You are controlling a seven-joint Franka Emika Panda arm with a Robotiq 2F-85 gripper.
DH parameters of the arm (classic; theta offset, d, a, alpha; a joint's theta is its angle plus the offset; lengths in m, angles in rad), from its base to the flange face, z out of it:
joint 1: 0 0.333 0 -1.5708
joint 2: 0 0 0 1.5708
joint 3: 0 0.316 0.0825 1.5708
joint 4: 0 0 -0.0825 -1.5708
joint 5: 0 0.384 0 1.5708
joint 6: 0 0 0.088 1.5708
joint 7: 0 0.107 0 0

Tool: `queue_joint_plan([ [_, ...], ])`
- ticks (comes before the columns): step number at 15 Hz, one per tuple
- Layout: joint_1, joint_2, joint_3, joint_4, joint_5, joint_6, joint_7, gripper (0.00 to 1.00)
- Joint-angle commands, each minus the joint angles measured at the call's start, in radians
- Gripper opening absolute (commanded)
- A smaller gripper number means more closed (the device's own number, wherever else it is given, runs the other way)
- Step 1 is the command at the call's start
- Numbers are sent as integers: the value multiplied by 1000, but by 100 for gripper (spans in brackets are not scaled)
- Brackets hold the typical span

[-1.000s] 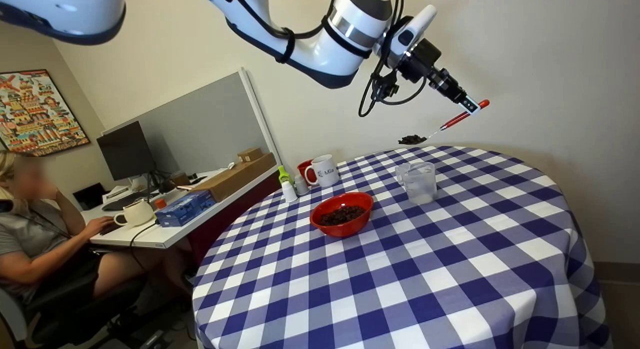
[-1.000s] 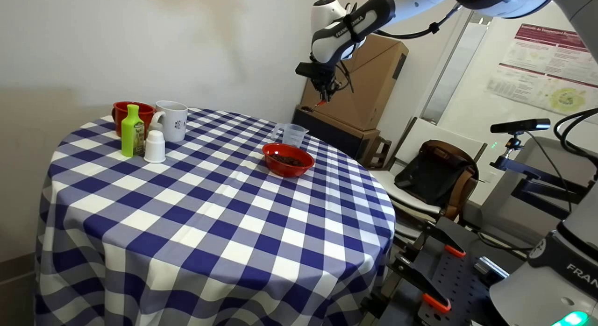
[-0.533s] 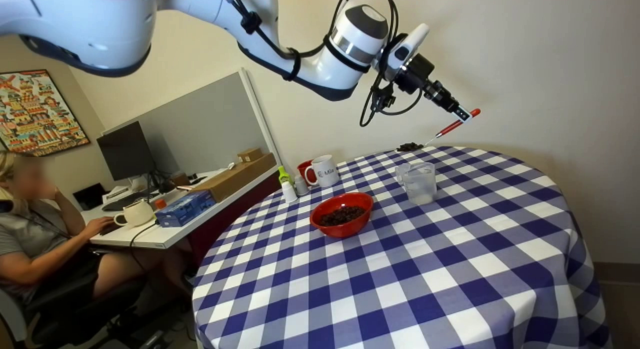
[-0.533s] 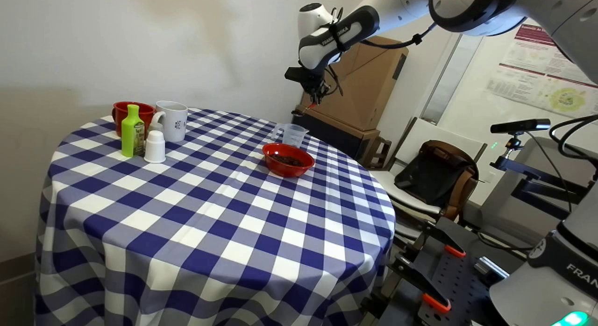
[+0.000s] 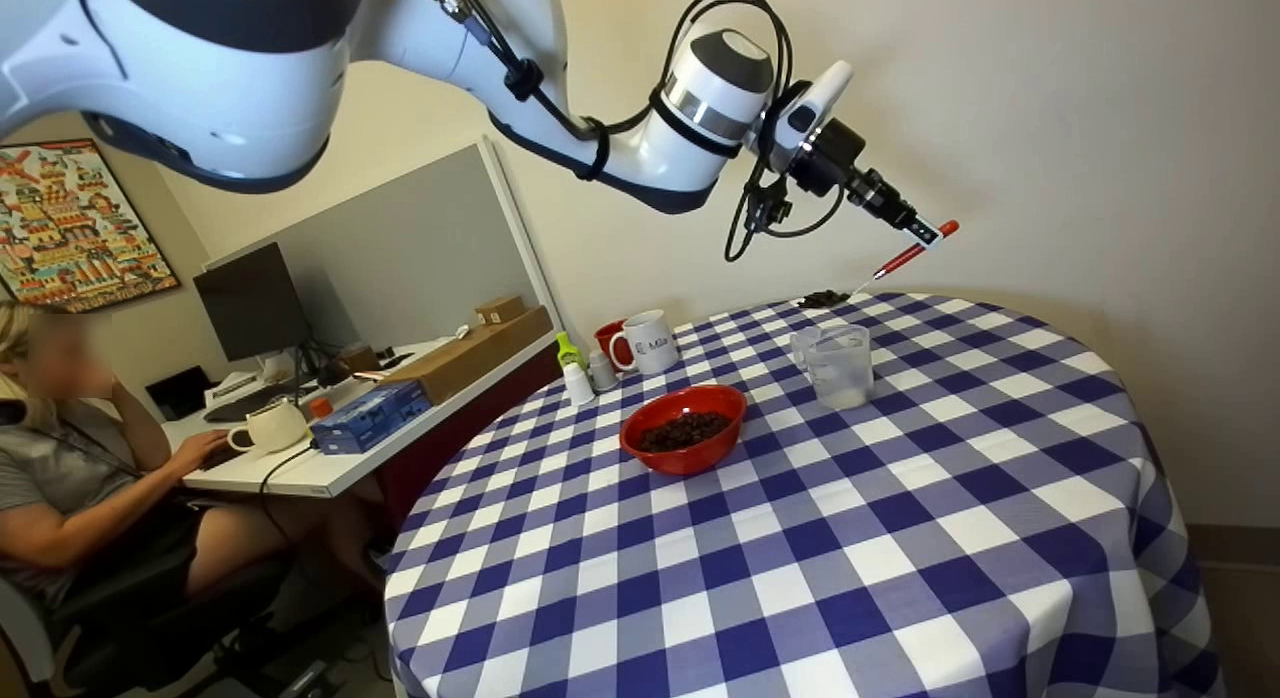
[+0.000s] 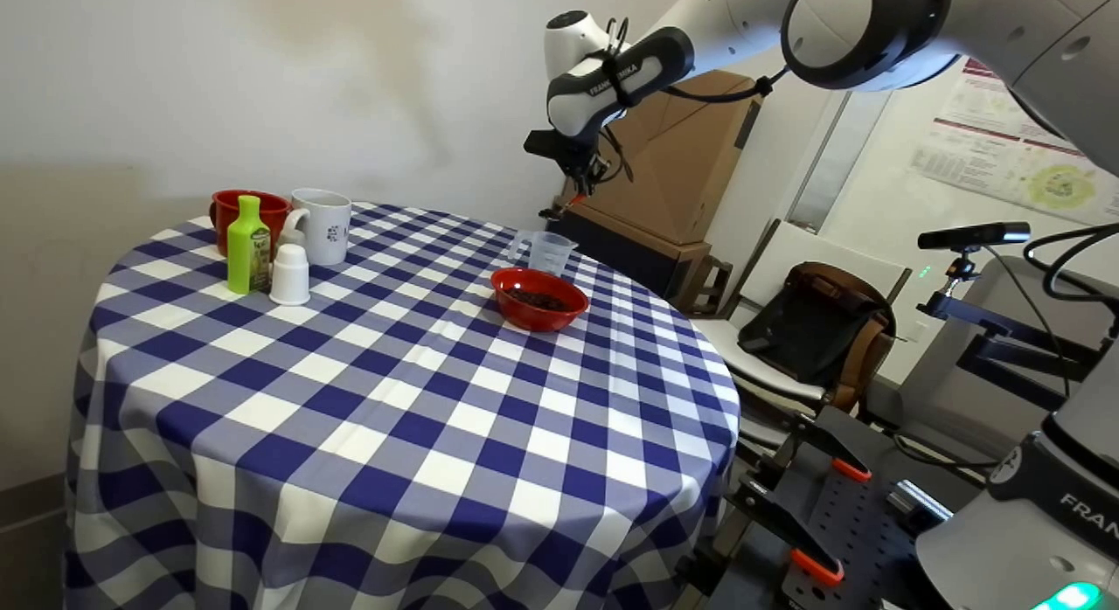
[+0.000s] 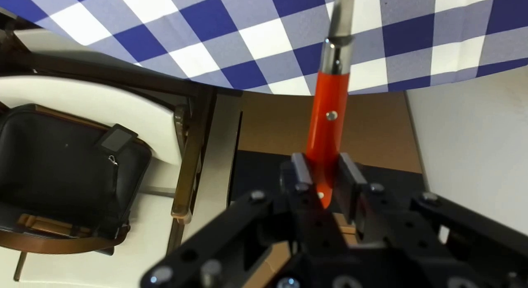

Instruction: Use the spoon to place contents from the red bowl into the clear jug.

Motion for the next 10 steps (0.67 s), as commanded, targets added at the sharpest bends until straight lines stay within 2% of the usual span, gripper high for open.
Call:
queue_joint_plan([
  [1,7,48,-33,78,23,-35,-37,5],
  [2,-3,45,-13,76,-5,-37,-25,5],
  [10,12,45,-19,61,-40,-31,-24,5],
])
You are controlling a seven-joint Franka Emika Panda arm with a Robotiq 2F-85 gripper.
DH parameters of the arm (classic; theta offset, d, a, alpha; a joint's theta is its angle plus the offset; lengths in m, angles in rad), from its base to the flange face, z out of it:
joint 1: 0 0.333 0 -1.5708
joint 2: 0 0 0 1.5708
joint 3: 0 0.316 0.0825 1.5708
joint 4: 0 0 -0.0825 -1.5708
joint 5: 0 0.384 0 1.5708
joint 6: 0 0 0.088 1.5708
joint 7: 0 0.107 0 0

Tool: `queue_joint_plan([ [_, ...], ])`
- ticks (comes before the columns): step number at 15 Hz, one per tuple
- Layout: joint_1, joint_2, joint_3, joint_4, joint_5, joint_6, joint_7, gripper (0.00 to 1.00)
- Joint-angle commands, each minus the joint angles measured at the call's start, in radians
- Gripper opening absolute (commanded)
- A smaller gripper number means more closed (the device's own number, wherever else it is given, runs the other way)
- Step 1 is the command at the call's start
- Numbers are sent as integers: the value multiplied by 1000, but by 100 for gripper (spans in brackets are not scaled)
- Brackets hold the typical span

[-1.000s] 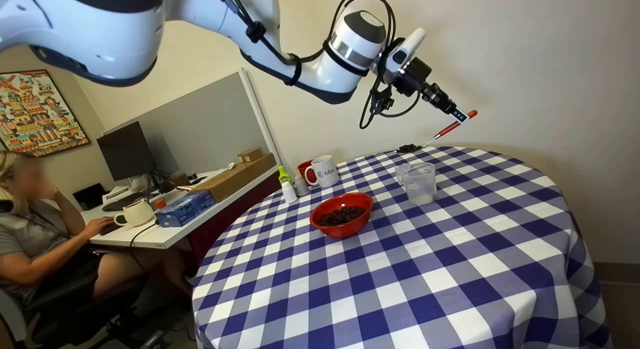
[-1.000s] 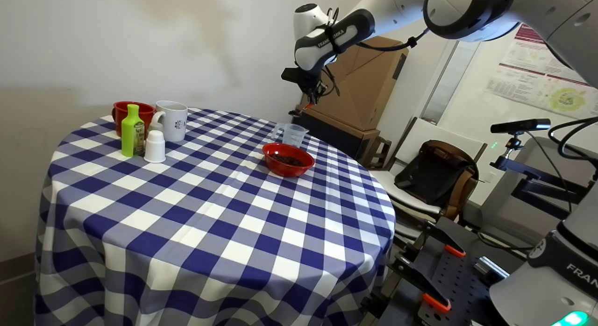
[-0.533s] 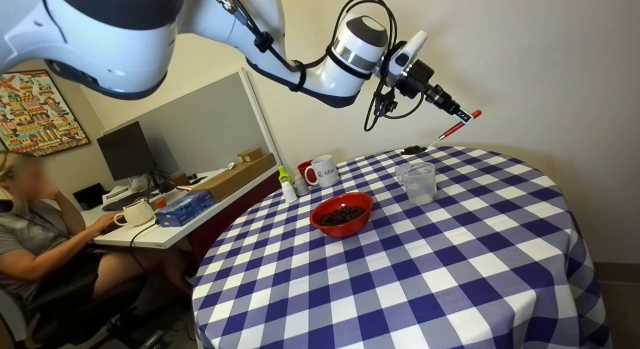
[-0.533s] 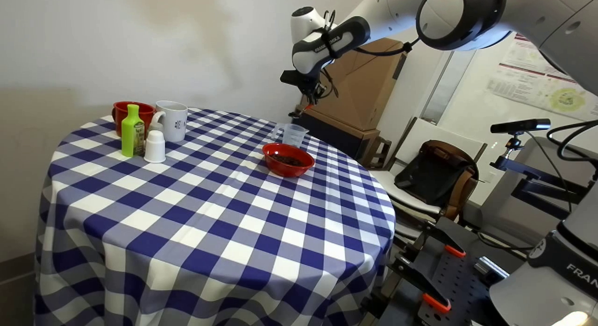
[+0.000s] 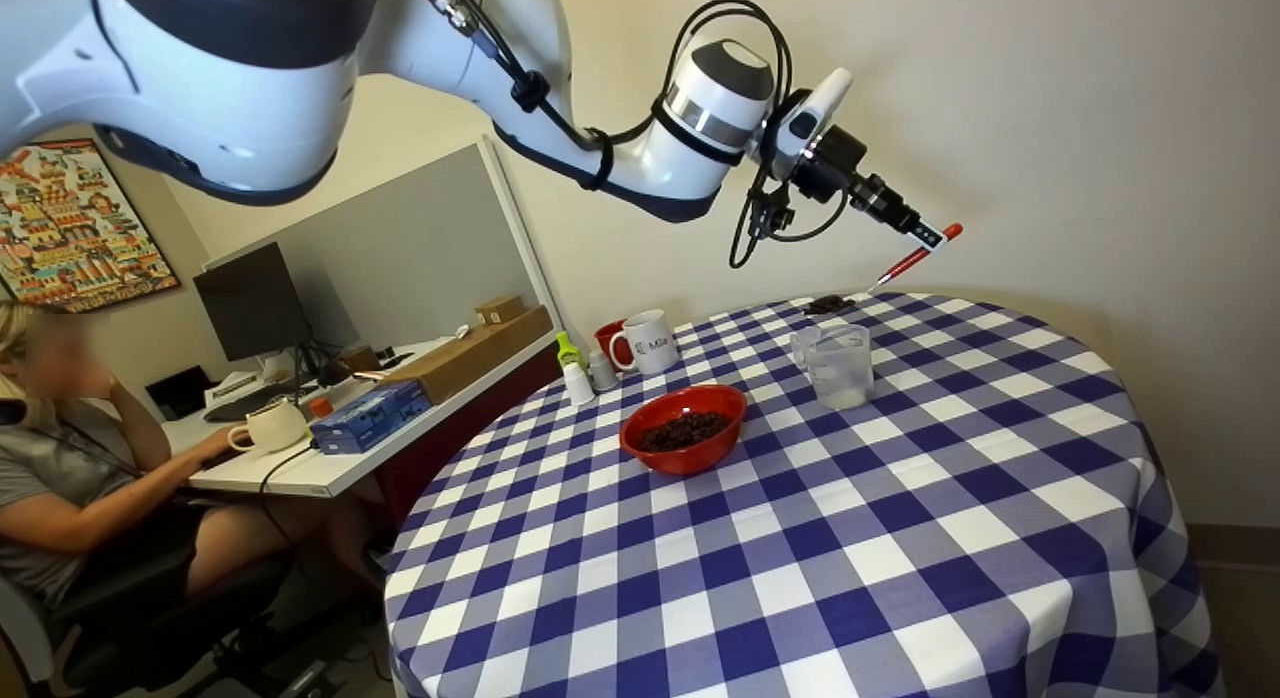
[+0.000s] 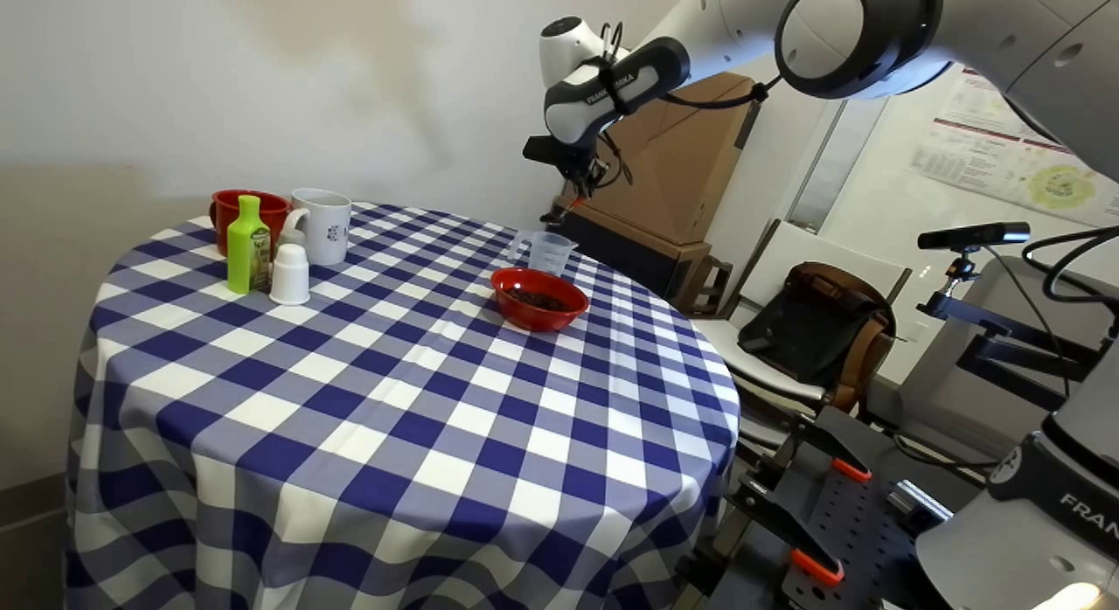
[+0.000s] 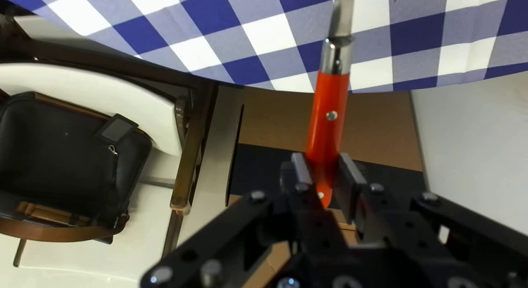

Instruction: Use the spoon to place contents from the red bowl into the clear jug.

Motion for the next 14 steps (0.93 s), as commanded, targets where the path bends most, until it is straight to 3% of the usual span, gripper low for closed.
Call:
queue_joint_plan([
  [1,8,18,-10,38,-20,-23,-22,5],
  [14,20,-7,-11,-13,-101,3,-11,5],
])
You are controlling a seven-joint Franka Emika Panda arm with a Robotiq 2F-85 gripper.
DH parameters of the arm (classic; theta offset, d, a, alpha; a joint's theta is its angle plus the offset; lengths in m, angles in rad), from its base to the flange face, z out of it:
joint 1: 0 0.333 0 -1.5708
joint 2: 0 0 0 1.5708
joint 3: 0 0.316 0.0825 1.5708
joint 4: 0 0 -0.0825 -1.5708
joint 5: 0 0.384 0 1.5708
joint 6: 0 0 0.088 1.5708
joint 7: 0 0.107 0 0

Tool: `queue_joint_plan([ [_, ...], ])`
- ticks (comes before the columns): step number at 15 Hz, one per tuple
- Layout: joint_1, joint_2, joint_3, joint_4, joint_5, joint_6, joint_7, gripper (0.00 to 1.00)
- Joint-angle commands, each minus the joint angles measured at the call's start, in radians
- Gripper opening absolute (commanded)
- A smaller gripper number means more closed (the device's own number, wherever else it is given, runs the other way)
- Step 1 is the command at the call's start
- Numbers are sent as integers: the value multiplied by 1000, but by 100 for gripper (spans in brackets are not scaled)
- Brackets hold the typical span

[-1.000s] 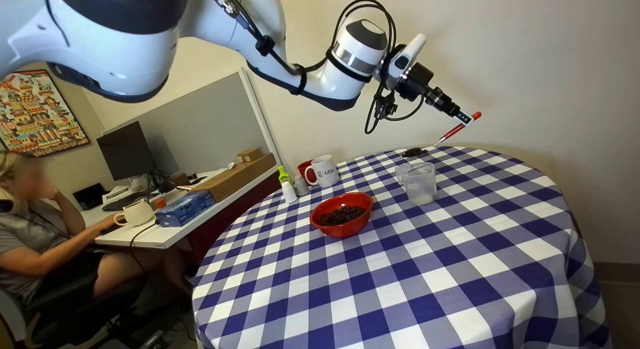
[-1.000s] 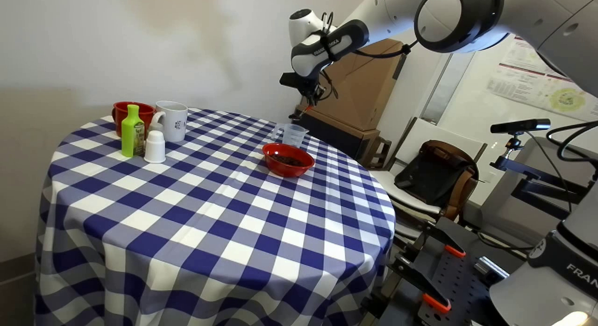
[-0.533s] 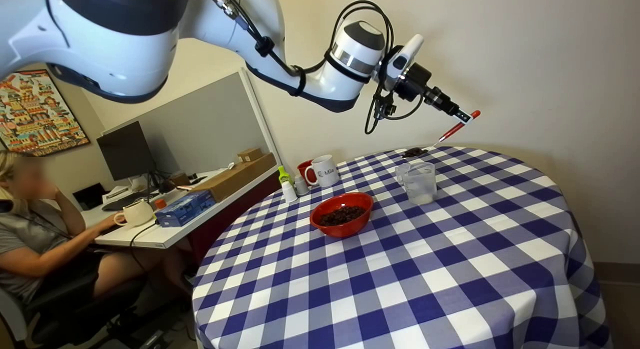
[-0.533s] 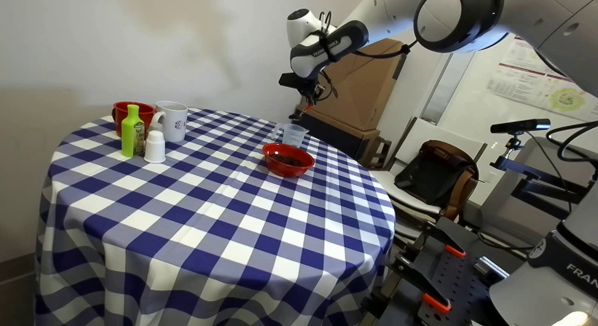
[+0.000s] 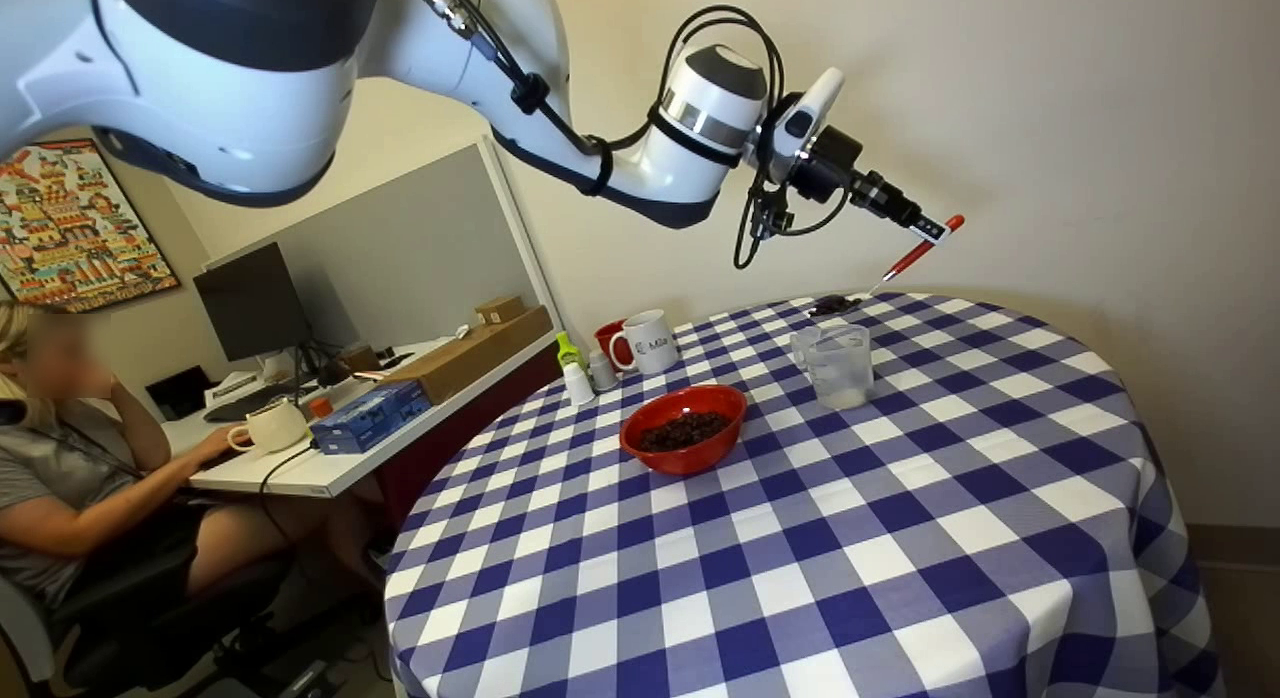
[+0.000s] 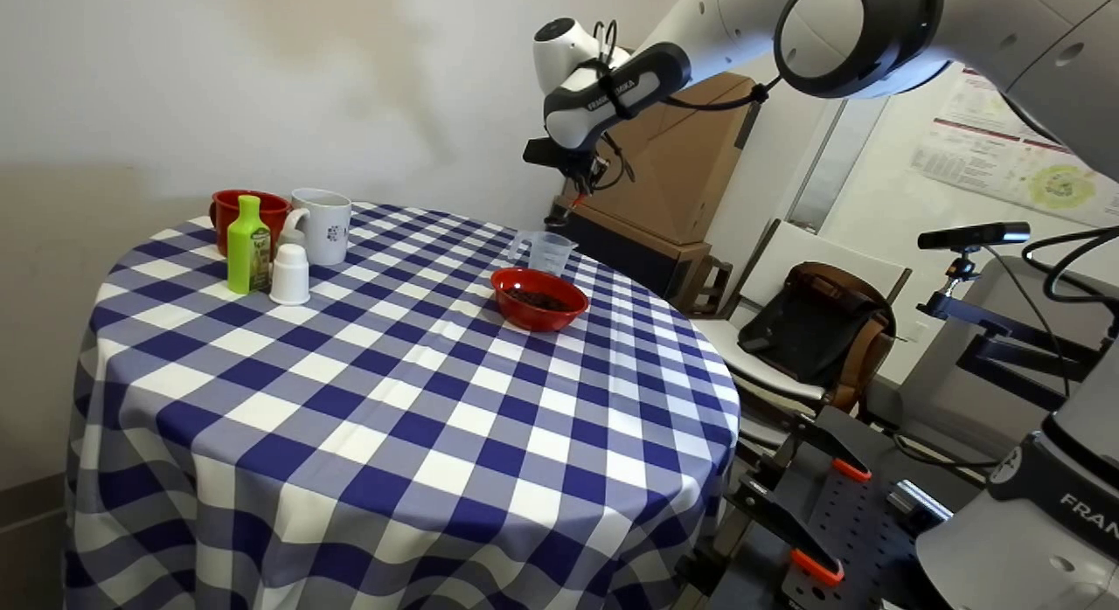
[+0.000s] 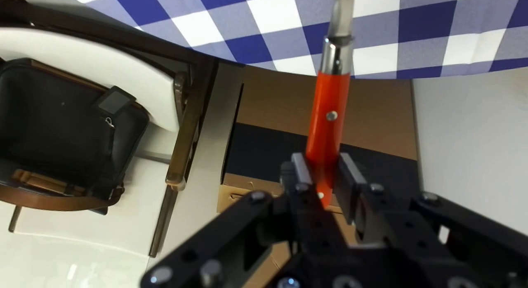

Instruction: Use the spoon to place contents from the red bowl into the clear jug.

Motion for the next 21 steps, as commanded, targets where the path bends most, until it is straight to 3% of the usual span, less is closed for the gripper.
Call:
queue_joint_plan([
  [1,11,-8,-10,-11,-24,3,-11,5],
  [15,30,-26,-8,-75,-101,30,-10,5],
  [21,60,-29,-42,-102,-88,35,-20,5],
])
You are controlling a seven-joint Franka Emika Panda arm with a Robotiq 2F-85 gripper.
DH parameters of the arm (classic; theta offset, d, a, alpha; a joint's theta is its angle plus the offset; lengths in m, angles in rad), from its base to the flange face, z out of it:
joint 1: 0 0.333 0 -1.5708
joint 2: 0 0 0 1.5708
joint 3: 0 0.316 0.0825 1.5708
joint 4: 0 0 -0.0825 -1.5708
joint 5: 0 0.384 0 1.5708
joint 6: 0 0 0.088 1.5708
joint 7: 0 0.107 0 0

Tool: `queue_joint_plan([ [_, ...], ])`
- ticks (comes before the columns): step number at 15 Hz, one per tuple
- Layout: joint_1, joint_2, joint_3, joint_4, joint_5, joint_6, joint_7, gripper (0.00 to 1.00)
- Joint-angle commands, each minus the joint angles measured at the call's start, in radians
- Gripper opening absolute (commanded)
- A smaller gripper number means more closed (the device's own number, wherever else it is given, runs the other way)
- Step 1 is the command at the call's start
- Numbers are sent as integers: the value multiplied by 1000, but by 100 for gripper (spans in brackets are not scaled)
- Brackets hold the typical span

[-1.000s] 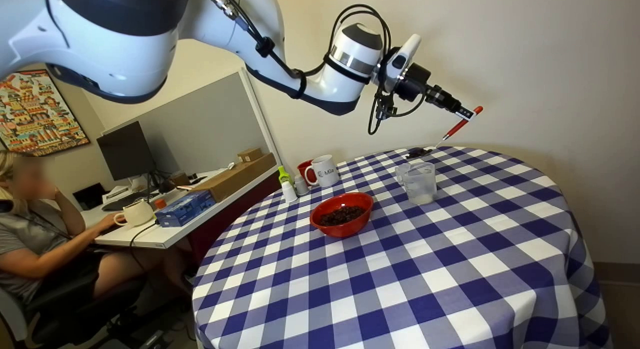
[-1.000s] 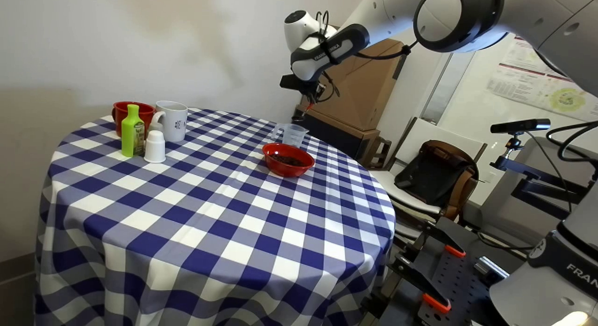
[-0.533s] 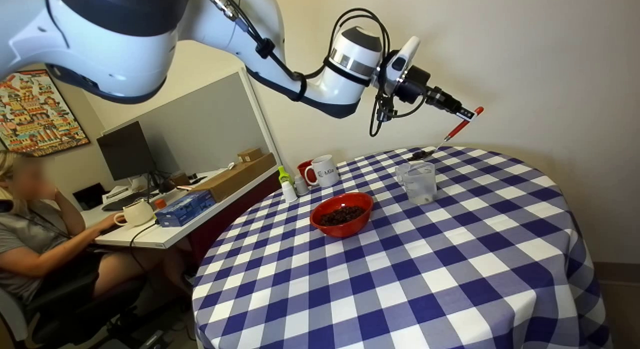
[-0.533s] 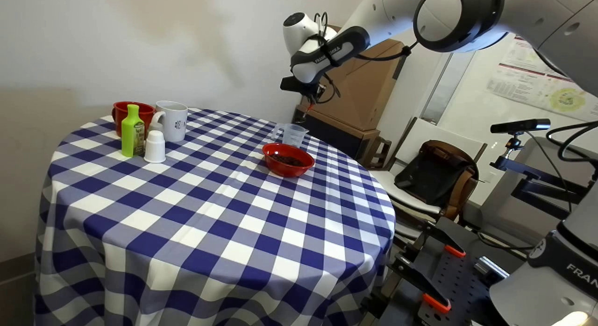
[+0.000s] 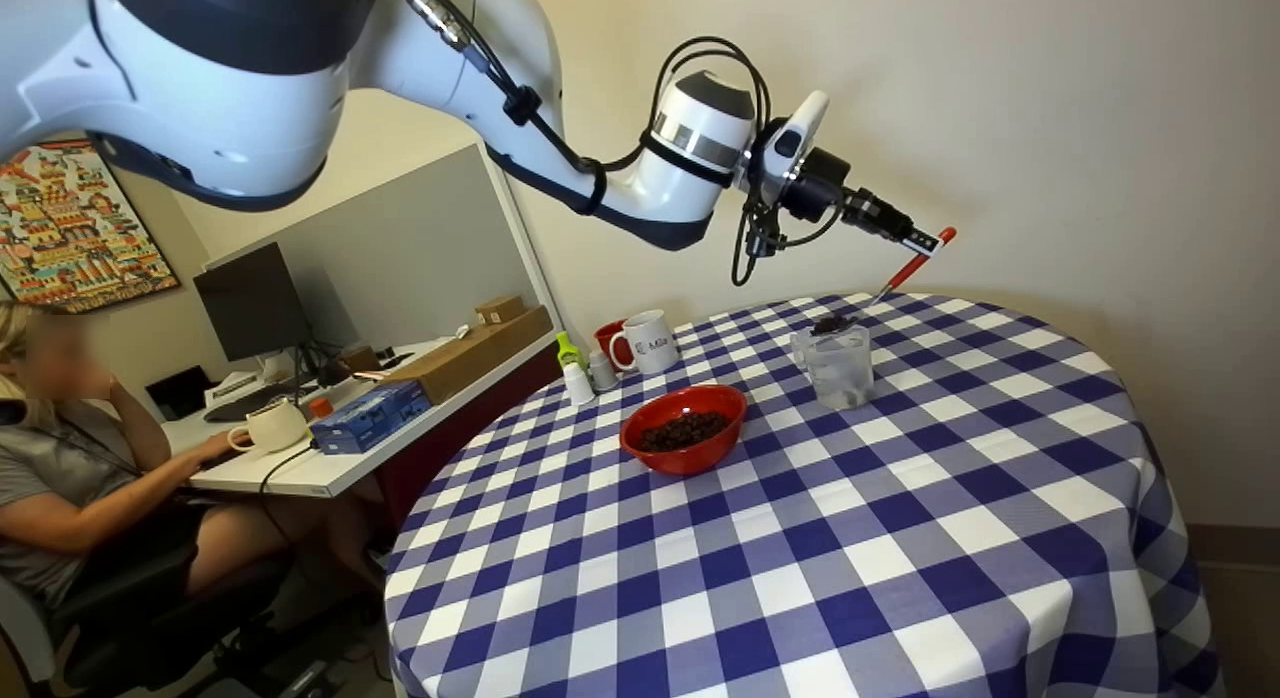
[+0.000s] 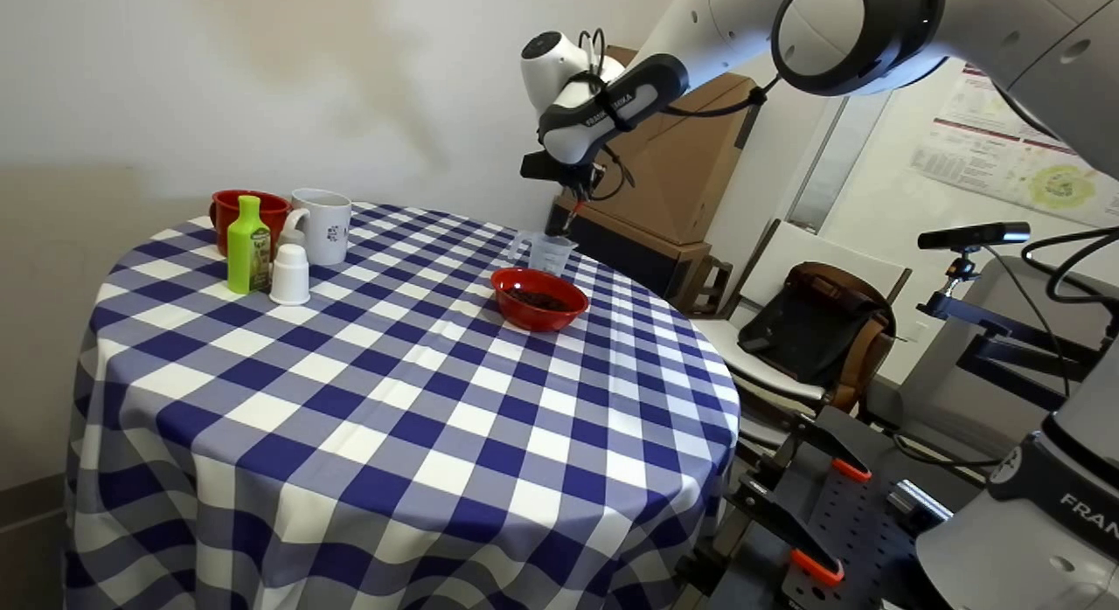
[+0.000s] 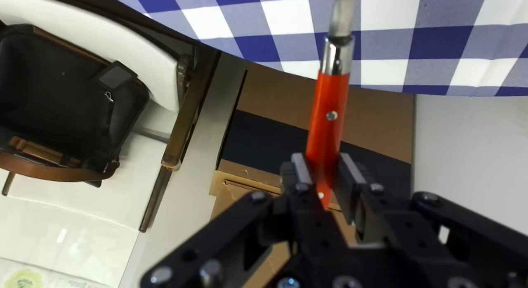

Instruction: Use the spoon to place contents from the red bowl into the clear jug.

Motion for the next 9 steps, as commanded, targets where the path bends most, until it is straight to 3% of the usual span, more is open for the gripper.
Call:
queue_joint_plan([
  [1,23,-28,-26,-46,-9,19,-20,5],
  [9,35,-31,-42,-45,-16,13,-41,5],
])
